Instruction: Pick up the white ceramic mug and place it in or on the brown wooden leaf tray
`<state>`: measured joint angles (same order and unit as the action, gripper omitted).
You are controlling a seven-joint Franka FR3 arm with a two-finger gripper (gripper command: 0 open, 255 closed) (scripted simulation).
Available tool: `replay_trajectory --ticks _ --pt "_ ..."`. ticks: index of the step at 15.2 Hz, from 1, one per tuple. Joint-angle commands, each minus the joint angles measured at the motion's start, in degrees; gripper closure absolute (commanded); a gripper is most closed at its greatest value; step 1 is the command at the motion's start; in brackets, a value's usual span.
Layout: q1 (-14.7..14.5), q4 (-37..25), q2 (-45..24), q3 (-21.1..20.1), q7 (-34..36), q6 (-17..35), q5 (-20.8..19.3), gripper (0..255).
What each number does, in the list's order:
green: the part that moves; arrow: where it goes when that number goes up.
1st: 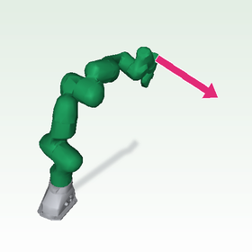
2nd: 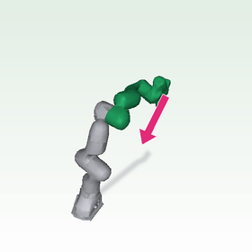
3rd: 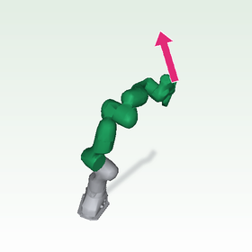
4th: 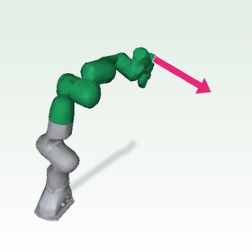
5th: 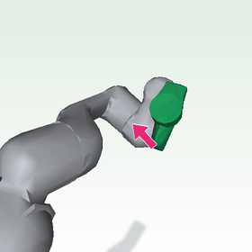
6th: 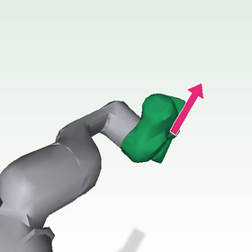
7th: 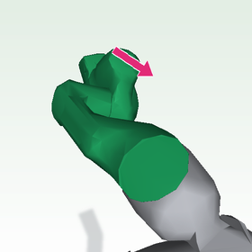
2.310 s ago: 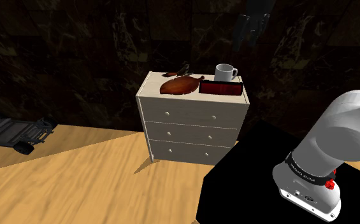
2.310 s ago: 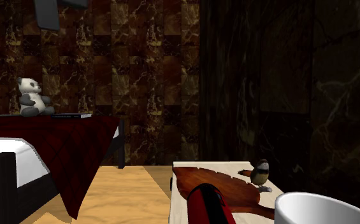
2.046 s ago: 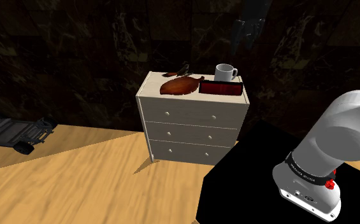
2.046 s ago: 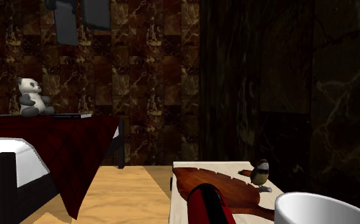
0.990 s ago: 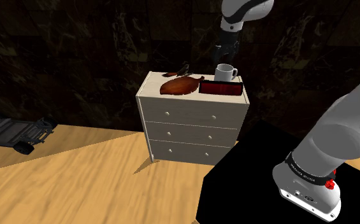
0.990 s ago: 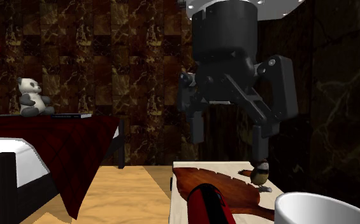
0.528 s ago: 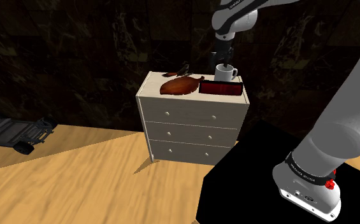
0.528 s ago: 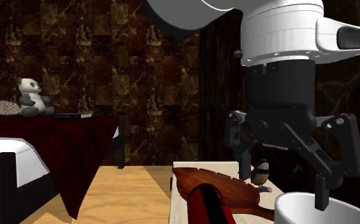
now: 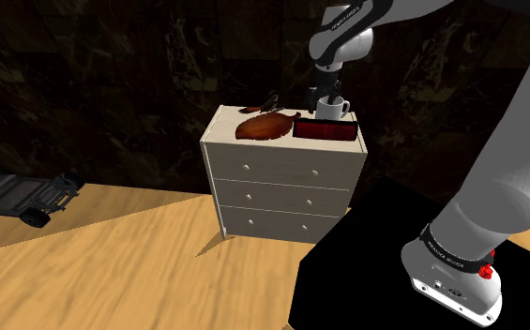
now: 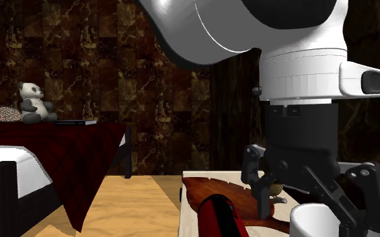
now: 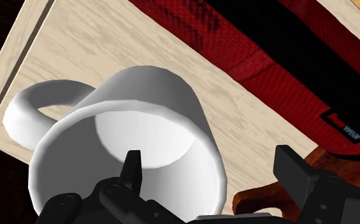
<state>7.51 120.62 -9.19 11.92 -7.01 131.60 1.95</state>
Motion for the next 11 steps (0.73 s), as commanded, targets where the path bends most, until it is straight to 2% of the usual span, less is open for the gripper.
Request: replay_trajectory --ticks 1,7,8,11 --pt "0.04 0.10 -0.43 -0.02 -0.10 0.56 0.14 0" --pt "0.04 0.10 -0.44 -0.02 -0.10 0.55 0.14 0" --pt "0.04 0.09 -0.44 -0.02 -0.10 0.55 0.14 255" --pt "0.04 0.10 -0.44 -0.02 -0.10 0.56 0.14 255"
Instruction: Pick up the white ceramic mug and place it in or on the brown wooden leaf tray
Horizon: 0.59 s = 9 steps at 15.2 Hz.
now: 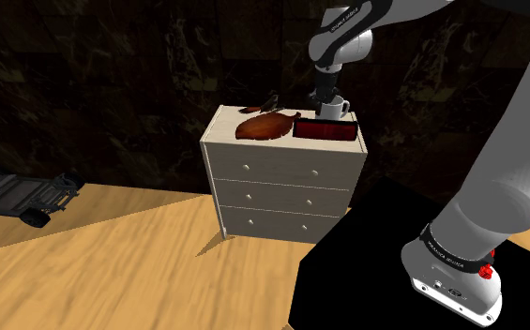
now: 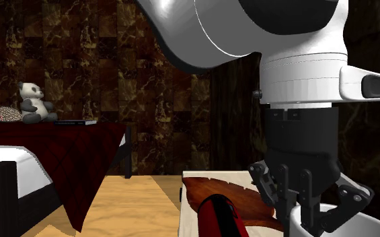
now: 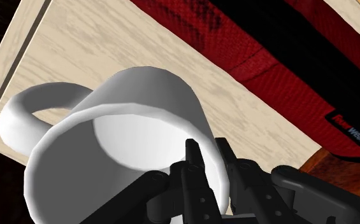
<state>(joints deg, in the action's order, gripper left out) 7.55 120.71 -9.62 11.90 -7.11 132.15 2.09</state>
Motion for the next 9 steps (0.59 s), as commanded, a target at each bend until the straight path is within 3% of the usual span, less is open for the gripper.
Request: replay_trajectory --ticks 1,9 --pt "0.00 0.00 -0.01 0.00 0.00 0.00 0.00 255" --pt "-0.08 -0.85 1.28 0.08 0.26 -2.11 -0.39 255"
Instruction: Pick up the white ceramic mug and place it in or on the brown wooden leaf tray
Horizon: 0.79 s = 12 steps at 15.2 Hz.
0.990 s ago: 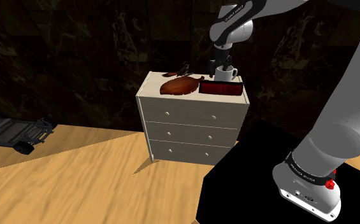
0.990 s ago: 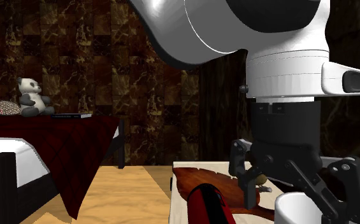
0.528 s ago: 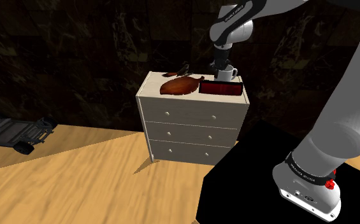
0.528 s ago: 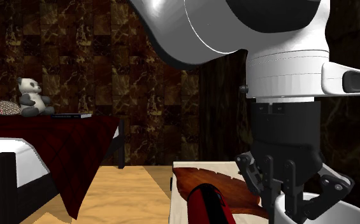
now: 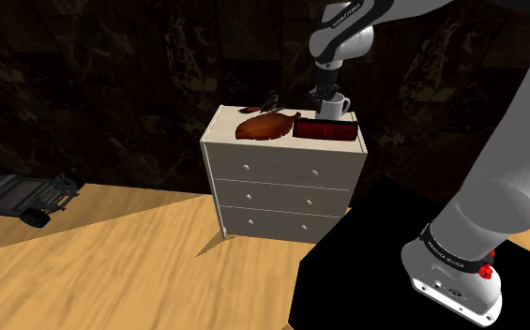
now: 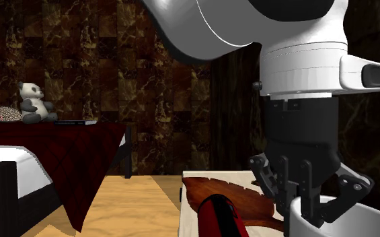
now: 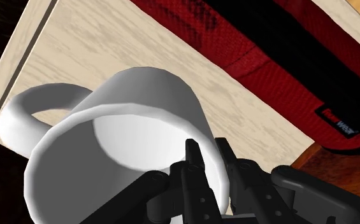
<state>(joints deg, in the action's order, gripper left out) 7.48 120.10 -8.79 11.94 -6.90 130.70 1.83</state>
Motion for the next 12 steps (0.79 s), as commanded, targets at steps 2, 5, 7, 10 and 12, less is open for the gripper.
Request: replay_trajectory --ticks 2,5,7,10,12 --pt "-0.05 -0.88 1.25 0.08 0.20 -2.09 -0.37 255" --pt "-0.11 -1.93 2.38 0.13 0.42 -4.23 -0.70 255" --pt "-0.14 -2.69 3.08 0.15 0.54 -5.67 -0.89 255" --pt "-0.18 -3.92 4.04 0.17 0.71 -7.85 -1.15 255" --pt "-0.21 -4.81 4.62 0.17 0.81 -9.30 -1.30 255"
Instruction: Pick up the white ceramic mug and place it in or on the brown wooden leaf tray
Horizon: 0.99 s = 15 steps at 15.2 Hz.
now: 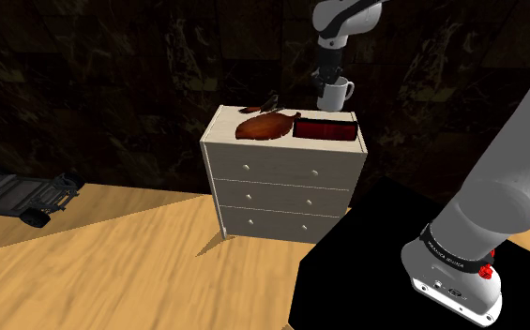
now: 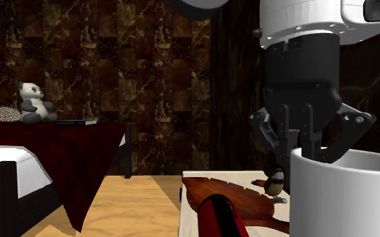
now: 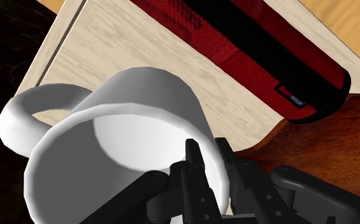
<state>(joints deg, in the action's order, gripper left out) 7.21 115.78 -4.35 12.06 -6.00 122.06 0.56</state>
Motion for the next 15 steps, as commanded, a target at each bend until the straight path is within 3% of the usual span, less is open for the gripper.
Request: replay_trajectory --ticks 1,5,15 --pt "0.04 -0.94 0.46 0.06 -0.05 -1.39 -0.11 255" --pt "0.01 -2.49 1.27 0.06 0.08 -3.73 -0.31 255" --pt "-6.38 -13.63 -6.04 -5.33 11.91 -7.69 -0.15 255"
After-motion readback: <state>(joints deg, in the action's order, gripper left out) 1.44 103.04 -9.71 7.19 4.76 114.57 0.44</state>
